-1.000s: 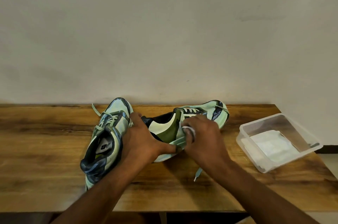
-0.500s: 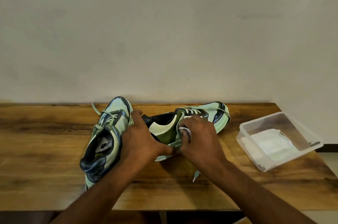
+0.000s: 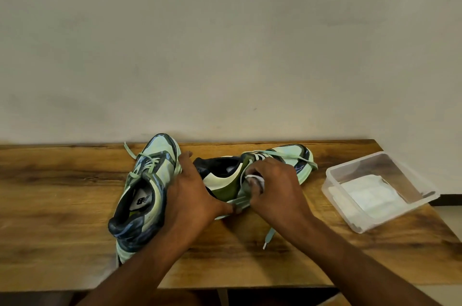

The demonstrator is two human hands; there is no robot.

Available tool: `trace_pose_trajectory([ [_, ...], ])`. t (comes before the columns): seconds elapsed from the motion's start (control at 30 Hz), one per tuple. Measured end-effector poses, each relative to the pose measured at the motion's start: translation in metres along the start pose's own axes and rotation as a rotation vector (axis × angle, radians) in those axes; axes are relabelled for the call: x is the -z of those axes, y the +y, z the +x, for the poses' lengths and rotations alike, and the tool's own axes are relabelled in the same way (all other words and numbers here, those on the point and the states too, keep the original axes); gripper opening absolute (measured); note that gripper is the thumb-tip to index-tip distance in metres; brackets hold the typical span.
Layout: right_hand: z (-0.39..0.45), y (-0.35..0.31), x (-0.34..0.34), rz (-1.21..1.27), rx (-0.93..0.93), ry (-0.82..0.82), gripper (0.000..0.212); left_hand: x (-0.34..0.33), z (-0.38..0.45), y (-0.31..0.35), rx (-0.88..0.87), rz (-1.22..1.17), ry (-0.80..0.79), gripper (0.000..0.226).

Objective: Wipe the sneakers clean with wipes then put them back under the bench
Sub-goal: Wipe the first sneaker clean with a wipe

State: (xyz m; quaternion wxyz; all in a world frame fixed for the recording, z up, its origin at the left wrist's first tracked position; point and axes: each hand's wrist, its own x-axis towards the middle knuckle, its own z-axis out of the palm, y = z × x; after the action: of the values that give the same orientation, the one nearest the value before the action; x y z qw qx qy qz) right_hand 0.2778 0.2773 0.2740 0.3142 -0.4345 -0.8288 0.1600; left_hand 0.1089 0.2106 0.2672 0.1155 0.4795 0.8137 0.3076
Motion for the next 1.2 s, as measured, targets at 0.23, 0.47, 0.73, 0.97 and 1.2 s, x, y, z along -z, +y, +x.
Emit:
trace_pose_trajectory([
  [0.23, 0.01, 0.041, 0.033, 0.04, -0.204, 0.152, 0.011, 0.003, -0.007, 0.011, -0.315, 0.226, 0.141, 0.138],
  [0.47, 0.005, 0.044, 0.025, 0.134, -0.239, 0.164, 0.007, -0.008, 0.017, 0.03, -0.581, 0.58, -0.012, 0.083],
  [0.73, 0.007, 0.042, 0.019, 0.196, -0.331, 0.153, 0.015, -0.007, 0.026, 0.03, -0.691, 0.423, 0.045, 0.044],
  [0.97, 0.0, 0.022, 0.003, 0.203, -0.24, 0.178, 0.016, -0.01, 0.022, 0.032, -0.68, 0.382, 0.096, 0.035],
  [1.2, 0.008, 0.04, 0.015, 0.164, -0.225, 0.183, 0.013, -0.009, 0.025, 0.031, -0.66, 0.322, 0.106, 0.034],
])
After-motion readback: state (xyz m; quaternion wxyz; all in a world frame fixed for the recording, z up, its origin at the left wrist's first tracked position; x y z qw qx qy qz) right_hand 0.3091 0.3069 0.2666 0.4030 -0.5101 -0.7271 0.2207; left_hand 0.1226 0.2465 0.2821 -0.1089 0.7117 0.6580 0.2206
